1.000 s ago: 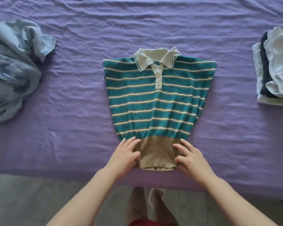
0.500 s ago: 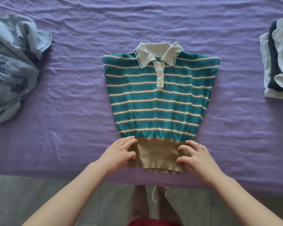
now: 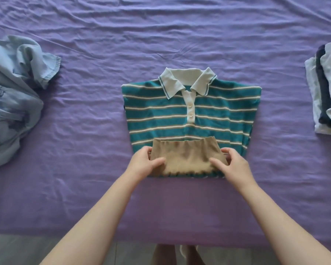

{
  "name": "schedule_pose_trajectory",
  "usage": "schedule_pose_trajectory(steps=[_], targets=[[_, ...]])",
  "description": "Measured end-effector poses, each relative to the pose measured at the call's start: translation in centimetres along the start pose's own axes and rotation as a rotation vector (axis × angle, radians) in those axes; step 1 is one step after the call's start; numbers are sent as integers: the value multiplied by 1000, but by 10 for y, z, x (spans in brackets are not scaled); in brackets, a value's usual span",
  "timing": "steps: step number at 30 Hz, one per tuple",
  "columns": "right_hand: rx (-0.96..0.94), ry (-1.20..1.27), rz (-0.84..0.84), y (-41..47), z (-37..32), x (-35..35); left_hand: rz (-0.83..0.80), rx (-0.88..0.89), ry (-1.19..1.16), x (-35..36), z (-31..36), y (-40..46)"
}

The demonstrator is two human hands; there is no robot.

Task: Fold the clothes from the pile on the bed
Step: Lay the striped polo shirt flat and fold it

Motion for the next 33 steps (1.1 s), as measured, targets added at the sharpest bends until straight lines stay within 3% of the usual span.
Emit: schedule_pose_trajectory(steps=[5, 10, 15, 18, 21, 24, 27, 33], targets=[[-30, 76, 390, 0, -15, -24, 246, 302, -40, -18, 26, -5], [-112, -10, 510, 37, -49, -61, 338, 579, 127, -48, 93, 32], [-179, -113, 518, 108, -84, -80, 297, 575, 291, -51, 138, 107], [-129, -176, 456, 138, -83, -72, 262, 537, 457, -35, 138, 133], [-111, -219, 482, 149, -84, -68, 311, 518, 468, -33, 134, 140], [-106, -211, 565, 151, -91, -74, 398, 602, 491, -37, 140, 137], [-90, -233, 492, 151, -95, -75, 377, 654, 530, -39, 146, 135], [-271, -547, 480, 87, -76, -48, 405, 943, 711, -31, 101, 80]])
Point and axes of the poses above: each hand's wrist, its own y-axis towards the middle knuckle, its own x-axis out of the palm, z = x × y, the point moved 5 cm from there along y, towards the middle knuckle, and after that the axes turned 12 degrees about -y, right-handed, at the moved point
